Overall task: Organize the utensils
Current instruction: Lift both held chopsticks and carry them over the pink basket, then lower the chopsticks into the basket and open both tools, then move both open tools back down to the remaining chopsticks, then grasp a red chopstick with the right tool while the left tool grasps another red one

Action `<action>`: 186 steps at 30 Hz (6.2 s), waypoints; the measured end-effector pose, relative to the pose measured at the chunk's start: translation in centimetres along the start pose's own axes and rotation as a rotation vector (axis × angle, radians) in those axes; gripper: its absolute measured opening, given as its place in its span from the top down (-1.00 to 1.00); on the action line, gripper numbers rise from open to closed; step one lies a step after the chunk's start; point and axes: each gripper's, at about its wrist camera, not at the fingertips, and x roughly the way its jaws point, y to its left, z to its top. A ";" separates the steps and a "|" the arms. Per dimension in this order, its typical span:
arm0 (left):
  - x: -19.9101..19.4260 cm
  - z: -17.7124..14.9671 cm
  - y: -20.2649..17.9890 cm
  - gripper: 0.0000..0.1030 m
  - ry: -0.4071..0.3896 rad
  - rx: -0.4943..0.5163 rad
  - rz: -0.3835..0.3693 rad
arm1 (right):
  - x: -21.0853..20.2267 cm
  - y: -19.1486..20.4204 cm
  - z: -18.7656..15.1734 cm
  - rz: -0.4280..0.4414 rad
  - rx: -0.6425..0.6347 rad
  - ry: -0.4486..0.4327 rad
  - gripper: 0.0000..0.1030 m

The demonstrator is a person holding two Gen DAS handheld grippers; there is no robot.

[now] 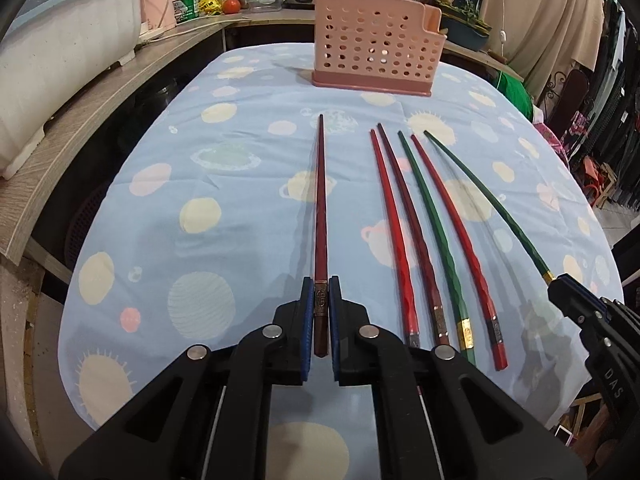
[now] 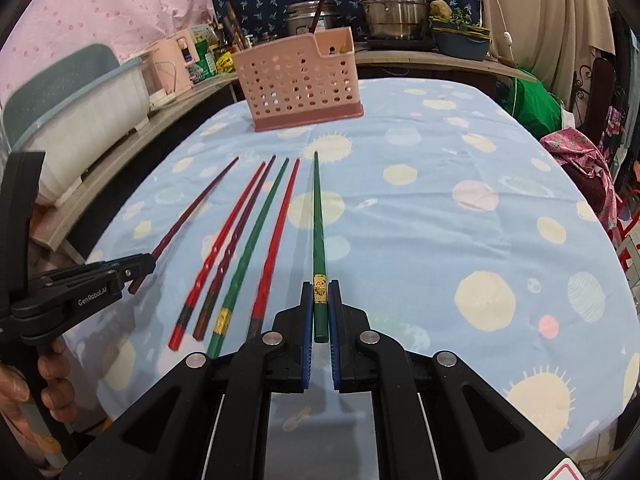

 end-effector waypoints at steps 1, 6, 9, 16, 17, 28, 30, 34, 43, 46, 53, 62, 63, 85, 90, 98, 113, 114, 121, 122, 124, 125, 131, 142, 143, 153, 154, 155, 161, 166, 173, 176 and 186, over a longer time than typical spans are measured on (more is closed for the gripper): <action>-0.2 0.3 0.1 0.87 -0.004 -0.002 -0.001 | -0.2 -0.1 0.4 0.000 0.002 -0.009 0.87; -1.6 2.3 0.4 0.87 -0.045 -0.008 0.000 | -1.7 -0.9 3.1 0.007 0.019 -0.069 0.87; -2.5 4.0 0.6 0.87 -0.080 -0.010 0.003 | -2.4 -1.4 5.0 0.011 0.025 -0.107 0.87; -4.6 9.1 1.0 0.87 -0.177 -0.014 0.017 | -4.1 -2.3 10.1 0.016 0.024 -0.215 0.87; -4.8 9.7 1.1 0.87 -0.186 -0.015 0.018 | -4.2 -2.4 10.9 0.018 0.019 -0.228 0.87; -6.7 17.5 0.7 0.87 -0.266 0.003 -0.006 | -4.2 -2.9 18.7 0.053 0.022 -0.309 0.87; -6.8 18.8 0.7 0.87 -0.268 -0.002 -0.024 | -4.2 -2.9 19.9 0.066 0.028 -0.319 0.87; -7.3 21.0 0.7 0.87 -0.273 -0.014 -0.059 | -4.5 -2.6 21.9 0.090 0.036 -0.344 0.87; -10.4 26.4 0.0 0.87 -0.367 -0.012 -0.067 | -6.2 -2.3 28.0 0.155 0.091 -0.460 0.87; -11.5 28.5 -0.2 0.87 -0.410 -0.026 -0.085 | -6.2 -2.4 30.5 0.183 0.123 -0.489 0.87; -12.7 32.8 -1.4 0.87 -0.542 -0.029 -0.082 | -4.7 -1.9 35.3 0.183 0.156 -0.546 0.87; -8.1 35.2 -1.3 0.87 -0.511 -0.056 -0.049 | 1.2 -0.5 37.1 0.115 0.113 -0.471 0.87; -7.7 35.1 -1.3 0.87 -0.505 -0.058 -0.048 | 1.9 -0.5 37.0 0.112 0.111 -0.459 0.87; -2.4 33.4 -0.7 0.13 -0.402 -0.052 -0.058 | 7.0 -0.7 34.8 0.100 0.091 -0.345 0.48; -2.8 33.0 -0.7 0.05 -0.404 -0.047 -0.049 | 5.9 -0.9 34.7 0.111 0.087 -0.363 0.47; -3.9 31.5 -0.7 0.05 -0.406 -0.029 -0.014 | 4.0 -1.3 33.3 0.136 0.082 -0.361 0.47; -5.4 22.1 -0.1 -0.06 -0.319 0.017 0.001 | 0.2 -1.1 21.0 0.152 0.013 -0.230 0.47; -5.3 21.2 -0.1 -0.06 -0.310 0.022 0.005 | 0.2 -1.1 19.9 0.147 0.007 -0.215 0.47; -3.0 15.2 -0.1 -0.06 -0.222 0.047 0.050 | 0.9 -0.4 12.2 0.135 0.001 -0.094 0.47; -2.7 14.4 -0.1 -0.06 -0.210 0.045 0.049 | 1.0 -0.3 11.1 0.137 0.003 -0.078 0.47; -2.1 12.7 0.0 -0.06 -0.184 0.041 0.047 | 1.3 -0.1 9.4 0.134 0.004 -0.055 0.47; -1.9 12.0 0.0 -0.06 -0.177 0.037 0.045 | 1.4 0.2 8.4 0.125 -0.005 -0.046 0.47; -0.6 7.5 0.0 -0.06 -0.133 0.029 0.049 | 1.6 1.3 3.6 0.090 -0.029 -0.015 0.47; 0.4 1.5 -0.2 -0.08 -0.053 0.011 0.036 | 2.2 3.6 -2.1 0.091 -0.049 0.049 0.49; 0.4 1.1 -0.2 -0.08 -0.047 0.011 0.034 | 2.2 3.7 -2.3 0.087 -0.051 0.049 0.50; 0.5 -0.9 -0.9 -0.09 -0.023 0.021 0.017 | 2.5 3.4 -3.4 0.056 -0.058 0.055 0.84; 0.5 -1.0 -0.9 -0.10 -0.022 0.023 0.016 | 2.5 3.4 -3.4 0.052 -0.058 0.052 0.85; 0.5 -1.1 -1.0 -0.10 -0.020 0.024 0.016 | 2.5 3.3 -3.4 0.052 -0.054 0.051 0.85; 0.0 -1.6 -1.4 -0.18 -0.025 0.039 0.002 | 2.5 2.1 -3.2 0.026 -0.023 0.037 0.87; -0.5 -2.1 -2.0 -0.18 -0.028 0.050 -0.024 | 2.4 0.4 -2.9 0.019 0.034 0.033 0.87; -0.3 -3.0 -3.1 -0.18 -0.013 0.073 -0.036 | 2.3 -0.2 -2.9 0.020 0.057 0.031 0.87; 0.2 -3.3 -3.2 -0.18 0.001 0.077 -0.027 | 2.3 -0.2 -2.9 0.020 0.057 0.031 0.87; 0.3 -3.6 -3.4 0.19 -0.006 0.096 -0.003 | 2.2 -0.2 -2.9 0.022 0.059 0.031 0.87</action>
